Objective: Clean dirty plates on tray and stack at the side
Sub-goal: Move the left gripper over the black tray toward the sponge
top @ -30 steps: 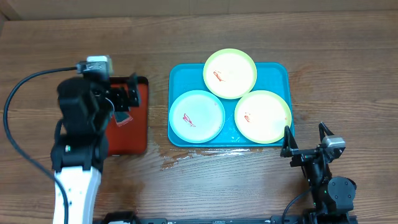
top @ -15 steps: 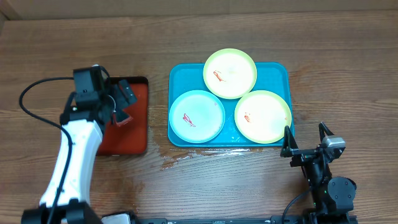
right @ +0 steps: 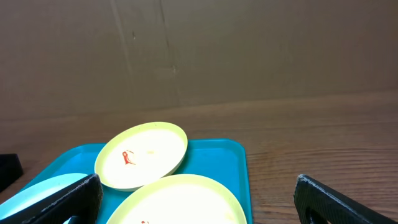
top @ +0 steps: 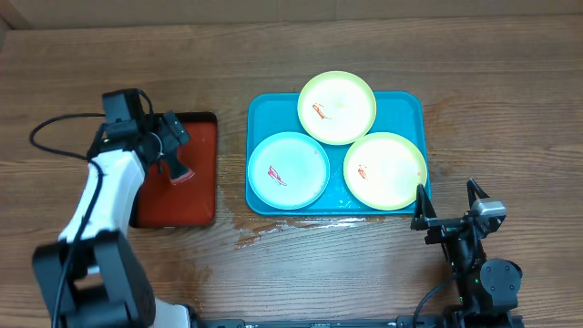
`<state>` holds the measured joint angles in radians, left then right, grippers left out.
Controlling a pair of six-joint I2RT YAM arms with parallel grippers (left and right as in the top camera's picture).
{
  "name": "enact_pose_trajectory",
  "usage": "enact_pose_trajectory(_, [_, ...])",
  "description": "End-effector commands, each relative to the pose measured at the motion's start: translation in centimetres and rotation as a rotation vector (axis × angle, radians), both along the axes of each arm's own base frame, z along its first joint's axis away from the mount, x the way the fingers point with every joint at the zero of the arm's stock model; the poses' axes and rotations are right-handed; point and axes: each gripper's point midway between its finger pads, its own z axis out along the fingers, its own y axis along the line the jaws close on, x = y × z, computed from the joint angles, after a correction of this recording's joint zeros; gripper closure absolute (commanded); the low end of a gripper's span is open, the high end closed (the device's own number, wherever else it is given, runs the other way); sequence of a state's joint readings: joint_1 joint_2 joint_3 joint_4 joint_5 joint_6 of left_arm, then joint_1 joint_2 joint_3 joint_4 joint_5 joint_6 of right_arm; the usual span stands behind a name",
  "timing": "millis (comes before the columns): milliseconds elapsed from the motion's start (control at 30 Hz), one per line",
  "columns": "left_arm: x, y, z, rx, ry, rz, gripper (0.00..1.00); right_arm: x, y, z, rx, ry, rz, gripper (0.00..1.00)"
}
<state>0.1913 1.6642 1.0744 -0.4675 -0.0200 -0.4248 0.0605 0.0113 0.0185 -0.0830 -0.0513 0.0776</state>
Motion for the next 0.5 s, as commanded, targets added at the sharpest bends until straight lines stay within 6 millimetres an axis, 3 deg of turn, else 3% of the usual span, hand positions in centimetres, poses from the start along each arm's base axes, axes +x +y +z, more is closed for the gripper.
enact_pose_trajectory(0, [0.2,0.6,-2.1,0.001,0.051,0.084,0.0,0.0,-0.2,-0.3,-0.002,-0.001,-0.008,0.0])
enact_pose_trajectory(200, [-0.1,0.4,-4.9,-0.043,0.106,0.128,0.01,0.0,-0.2,-0.3,-0.002,-0.001,-0.008,0.0])
enact_pose_trajectory(400, [0.9,0.6,-5.5,-0.036,0.08,0.127,0.16,0.0,-0.2,-0.3,-0.002,-0.001,-0.008,0.0])
enact_pose_trajectory(467, [1.3,0.8,-5.4,-0.028,0.064,0.13,0.27,0.0,-0.2,-0.3,-0.002,-0.001,-0.008,0.0])
